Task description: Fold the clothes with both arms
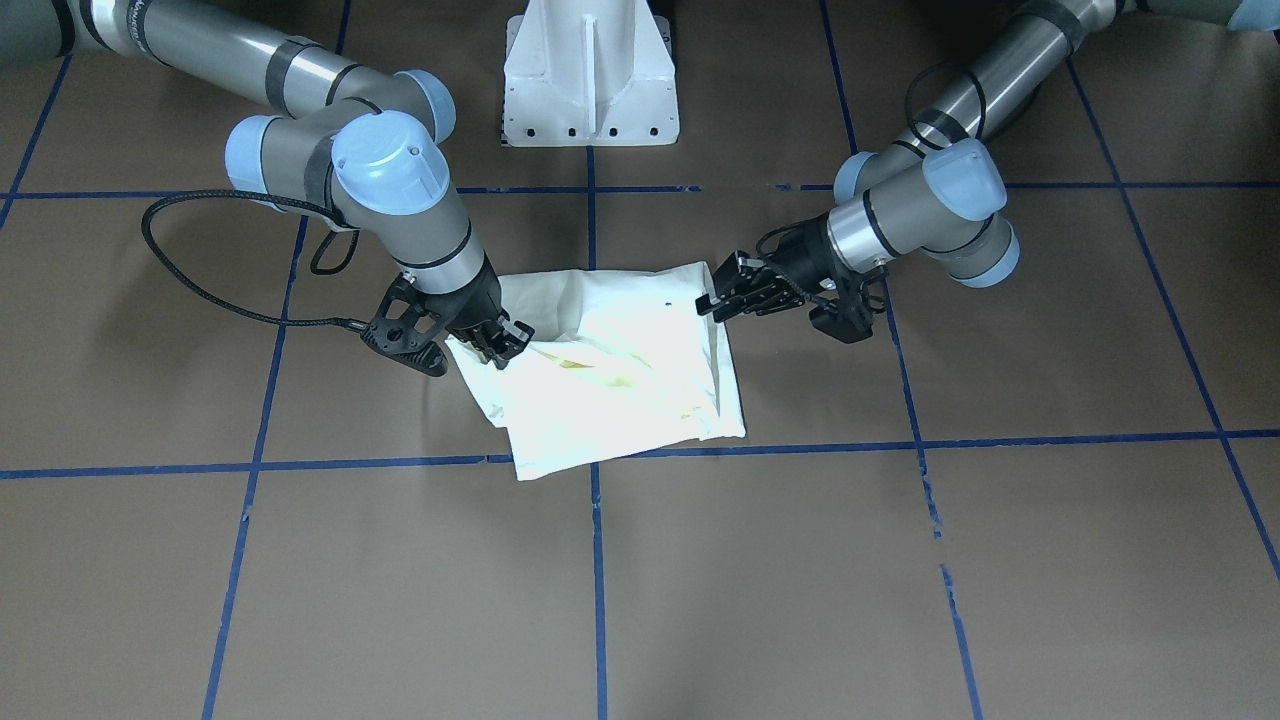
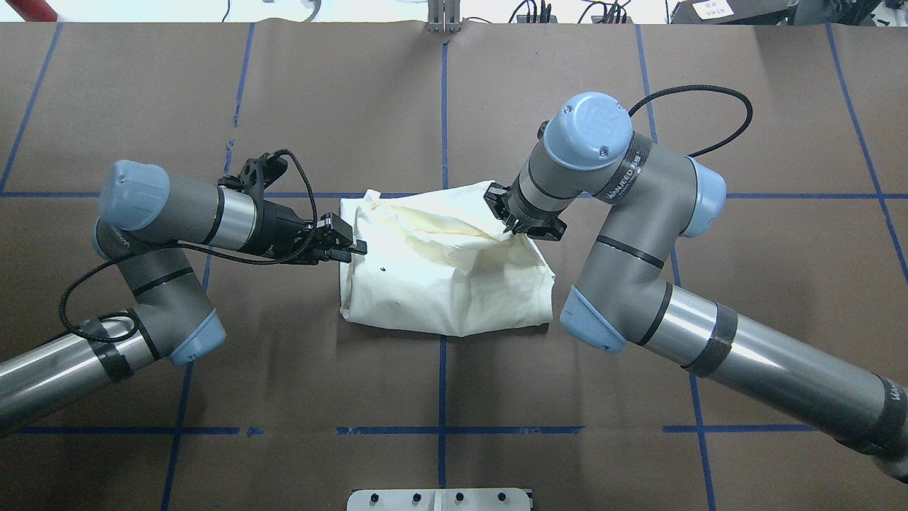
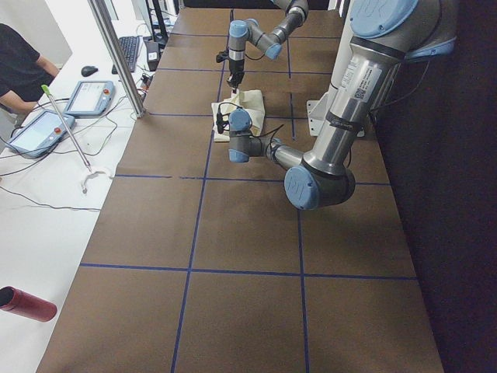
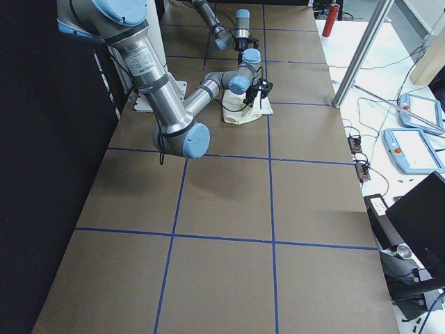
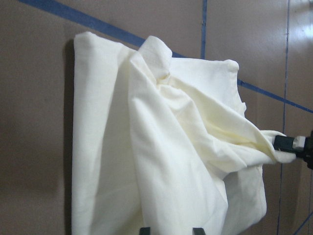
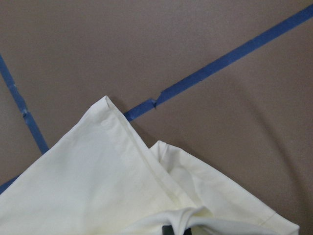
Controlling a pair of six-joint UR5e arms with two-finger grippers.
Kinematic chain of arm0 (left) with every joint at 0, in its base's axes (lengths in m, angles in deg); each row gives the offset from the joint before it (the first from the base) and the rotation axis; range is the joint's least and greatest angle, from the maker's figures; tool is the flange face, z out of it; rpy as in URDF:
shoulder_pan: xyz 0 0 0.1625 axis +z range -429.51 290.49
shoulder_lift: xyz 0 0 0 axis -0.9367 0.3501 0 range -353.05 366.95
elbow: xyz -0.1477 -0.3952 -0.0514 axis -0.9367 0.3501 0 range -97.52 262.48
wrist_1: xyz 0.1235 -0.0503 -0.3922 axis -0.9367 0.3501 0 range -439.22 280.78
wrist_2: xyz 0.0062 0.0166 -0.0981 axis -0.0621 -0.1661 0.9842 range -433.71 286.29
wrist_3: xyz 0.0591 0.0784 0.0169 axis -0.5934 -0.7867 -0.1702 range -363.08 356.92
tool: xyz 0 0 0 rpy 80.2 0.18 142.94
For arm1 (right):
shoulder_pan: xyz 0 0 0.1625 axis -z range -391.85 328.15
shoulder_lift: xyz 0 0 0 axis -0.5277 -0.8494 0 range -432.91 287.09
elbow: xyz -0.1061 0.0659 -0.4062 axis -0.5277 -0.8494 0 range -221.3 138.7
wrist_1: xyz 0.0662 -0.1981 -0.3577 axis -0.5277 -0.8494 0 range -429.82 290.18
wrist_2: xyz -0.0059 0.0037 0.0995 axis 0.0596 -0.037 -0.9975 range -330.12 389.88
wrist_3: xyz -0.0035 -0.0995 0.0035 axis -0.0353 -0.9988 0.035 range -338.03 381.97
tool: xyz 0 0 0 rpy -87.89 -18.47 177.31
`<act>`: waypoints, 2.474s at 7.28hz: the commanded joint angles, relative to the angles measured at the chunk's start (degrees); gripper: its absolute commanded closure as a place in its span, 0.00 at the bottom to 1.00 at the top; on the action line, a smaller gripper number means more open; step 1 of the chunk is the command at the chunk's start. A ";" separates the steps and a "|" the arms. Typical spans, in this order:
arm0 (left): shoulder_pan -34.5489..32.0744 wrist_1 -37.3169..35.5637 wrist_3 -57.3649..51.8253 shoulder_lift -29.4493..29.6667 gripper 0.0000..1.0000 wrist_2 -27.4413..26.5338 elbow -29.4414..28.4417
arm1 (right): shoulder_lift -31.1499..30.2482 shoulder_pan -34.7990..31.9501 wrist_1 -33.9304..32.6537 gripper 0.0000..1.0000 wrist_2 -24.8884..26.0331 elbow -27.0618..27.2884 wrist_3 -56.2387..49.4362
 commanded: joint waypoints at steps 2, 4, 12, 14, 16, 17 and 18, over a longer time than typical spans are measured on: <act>0.08 -0.98 -0.01 1.76 0.58 -2.05 -3.67 | 0.07 0.00 0.00 1.00 0.00 0.09 0.02; 0.08 -0.98 -0.10 3.43 0.67 -2.49 -5.86 | -0.02 0.09 0.00 1.00 0.00 0.09 0.02; -1.76 -0.63 -0.01 -1.05 1.00 -2.75 0.63 | 6.04 -2.99 0.70 1.00 -4.48 -10.35 -5.07; -1.15 -0.63 -0.01 -2.09 1.00 -5.03 0.46 | 6.22 -2.99 9.38 0.93 -4.57 -15.62 -4.81; -1.15 -0.72 -0.01 -2.10 1.00 -5.39 -0.24 | 7.45 -3.60 9.49 0.01 -4.57 -16.69 -5.25; -1.15 -0.80 -0.10 -2.19 0.85 -5.39 -0.60 | 7.63 -5.00 9.49 0.00 -5.79 -16.70 -8.82; -1.67 -0.89 -0.10 -2.28 0.59 -5.31 -0.51 | 7.72 -7.01 9.49 0.00 -8.32 -16.61 -10.77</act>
